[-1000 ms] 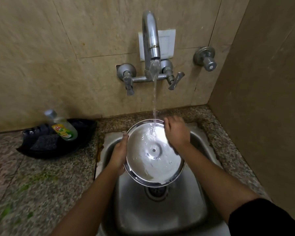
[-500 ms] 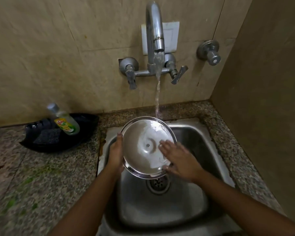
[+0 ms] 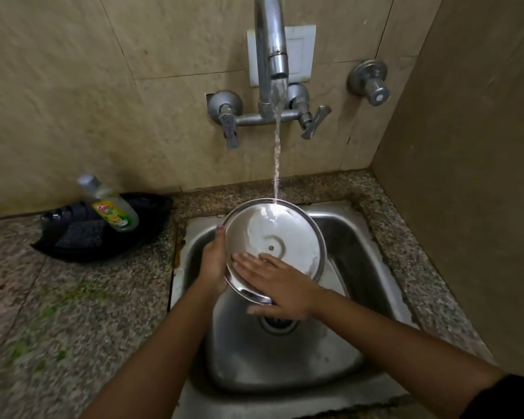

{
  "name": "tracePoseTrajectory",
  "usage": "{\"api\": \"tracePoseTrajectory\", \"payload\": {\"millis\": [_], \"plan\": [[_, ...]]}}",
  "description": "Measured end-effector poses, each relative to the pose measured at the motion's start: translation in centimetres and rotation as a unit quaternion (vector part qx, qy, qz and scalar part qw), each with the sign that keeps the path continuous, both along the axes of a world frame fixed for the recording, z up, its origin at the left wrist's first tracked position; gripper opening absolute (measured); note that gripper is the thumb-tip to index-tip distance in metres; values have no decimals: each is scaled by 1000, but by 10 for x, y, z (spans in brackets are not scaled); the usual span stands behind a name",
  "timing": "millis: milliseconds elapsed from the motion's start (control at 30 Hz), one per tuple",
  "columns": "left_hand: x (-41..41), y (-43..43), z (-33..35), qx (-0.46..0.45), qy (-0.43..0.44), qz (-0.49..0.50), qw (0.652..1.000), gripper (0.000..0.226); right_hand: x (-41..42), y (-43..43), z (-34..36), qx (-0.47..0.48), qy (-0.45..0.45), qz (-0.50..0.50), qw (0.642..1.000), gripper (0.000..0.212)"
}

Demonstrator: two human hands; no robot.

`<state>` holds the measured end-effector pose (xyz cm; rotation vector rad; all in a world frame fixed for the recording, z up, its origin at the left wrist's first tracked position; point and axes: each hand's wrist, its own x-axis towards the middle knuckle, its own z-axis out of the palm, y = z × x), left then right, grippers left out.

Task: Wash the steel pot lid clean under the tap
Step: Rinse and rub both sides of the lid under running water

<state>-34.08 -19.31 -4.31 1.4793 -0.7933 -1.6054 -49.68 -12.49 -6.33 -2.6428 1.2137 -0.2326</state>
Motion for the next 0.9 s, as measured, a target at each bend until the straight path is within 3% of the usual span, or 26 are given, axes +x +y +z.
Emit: {"api": "tracePoseTrajectory", "payload": {"millis": [167,300,367,433,533,600,733,900], "plan": [[0,7,-3,68,25,33,997,47,-42,14,-15,-61,-43,43,996,64],[3,10,3,159,111,-15,981,50,-50,4,18,-16,-196,-101,975,33],[1,8,4,131,96,-59,985,56,-49,-10,33,71,-371,-221,899,19],[0,7,5,62,83,-54,993,53,-50,-26,44,148,-520,-307,783,18],[11,2,-1,-25,59,11,998,41,-56,-46,50,234,-662,-366,611,18],[21,0,-1,-36,105,29,993,38,-58,-57,51,278,-714,-366,528,15],[19,1,17,-23,271,18,962,53,-54,-65,49,343,-746,-348,452,42],[4,-4,28,-19,199,0,980,34,-65,-57,44,338,-753,-377,421,46]]}}
